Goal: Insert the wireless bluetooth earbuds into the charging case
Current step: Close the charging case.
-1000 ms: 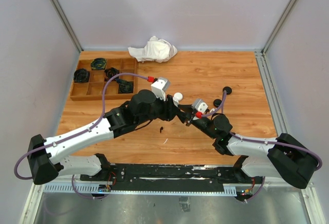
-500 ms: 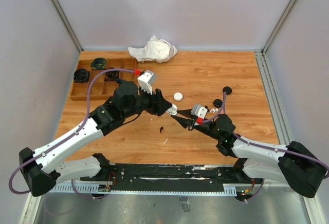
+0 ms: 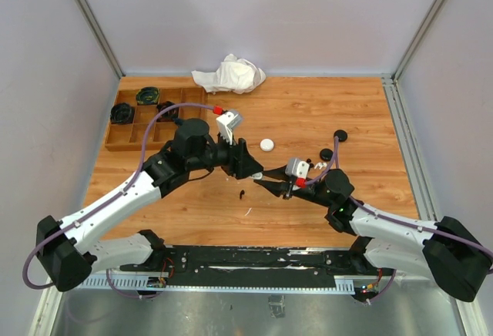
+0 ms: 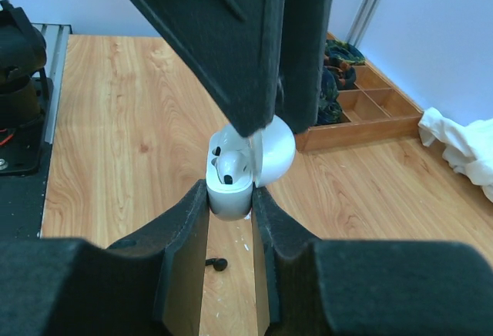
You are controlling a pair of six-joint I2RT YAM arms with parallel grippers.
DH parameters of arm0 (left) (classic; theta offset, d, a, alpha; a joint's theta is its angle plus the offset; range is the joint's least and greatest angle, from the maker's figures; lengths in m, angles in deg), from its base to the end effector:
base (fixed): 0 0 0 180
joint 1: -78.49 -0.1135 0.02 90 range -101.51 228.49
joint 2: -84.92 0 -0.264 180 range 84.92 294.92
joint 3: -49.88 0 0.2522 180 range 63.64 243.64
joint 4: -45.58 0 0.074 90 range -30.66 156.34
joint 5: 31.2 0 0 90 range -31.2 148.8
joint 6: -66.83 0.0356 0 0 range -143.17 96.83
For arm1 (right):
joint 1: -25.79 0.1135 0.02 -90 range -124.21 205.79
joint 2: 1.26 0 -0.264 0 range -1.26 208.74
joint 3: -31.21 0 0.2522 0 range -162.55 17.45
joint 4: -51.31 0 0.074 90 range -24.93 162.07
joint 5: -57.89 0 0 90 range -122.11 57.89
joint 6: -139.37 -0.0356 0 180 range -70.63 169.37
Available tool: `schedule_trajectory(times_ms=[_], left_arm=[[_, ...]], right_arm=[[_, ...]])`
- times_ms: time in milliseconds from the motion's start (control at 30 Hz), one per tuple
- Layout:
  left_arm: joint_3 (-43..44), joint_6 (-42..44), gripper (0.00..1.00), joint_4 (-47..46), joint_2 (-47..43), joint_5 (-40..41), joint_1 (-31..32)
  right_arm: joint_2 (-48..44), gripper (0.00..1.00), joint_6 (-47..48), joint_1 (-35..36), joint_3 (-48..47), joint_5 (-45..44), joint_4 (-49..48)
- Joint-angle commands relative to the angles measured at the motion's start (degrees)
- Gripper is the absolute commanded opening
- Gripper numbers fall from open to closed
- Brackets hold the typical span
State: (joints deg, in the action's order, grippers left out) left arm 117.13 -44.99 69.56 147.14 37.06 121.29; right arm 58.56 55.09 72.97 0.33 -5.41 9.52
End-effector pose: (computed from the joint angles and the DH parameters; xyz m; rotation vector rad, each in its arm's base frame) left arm 0.1741 -0.1792 0.3344 0.6406 1.9374 -1.0996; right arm 0.1318 0.1657 0.2432 -0.9770 1.0470 0.9138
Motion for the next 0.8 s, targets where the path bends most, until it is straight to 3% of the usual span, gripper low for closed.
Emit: schedule_trajectory(times_ms=[0, 533, 633, 767], left_arm=[[-0.8, 1.0, 0.59, -1.8, 1.5, -5.1, -0.4], [-2.6, 1.6, 0.56, -1.6, -0.3, -14.0, -0.4], [-2.7, 1.8, 0.56, -0.1, -0.9, -10.4, -0.5], [-2.5, 1.8, 0.58, 3.0, -3.7, 1.5, -0.5]], right_arm=[[-1.0, 0.15, -1.8, -1.7, -2.1, 2.1, -1.1], [0.5, 0.14, -7.9, -6.1, -1.1, 2.4, -2.9], [0.3, 0.14, -9.4, -6.8, -1.1, 2.1, -2.5], [-1.4, 0.14, -14.3, -9.7, -0.9, -1.5, 2.6]])
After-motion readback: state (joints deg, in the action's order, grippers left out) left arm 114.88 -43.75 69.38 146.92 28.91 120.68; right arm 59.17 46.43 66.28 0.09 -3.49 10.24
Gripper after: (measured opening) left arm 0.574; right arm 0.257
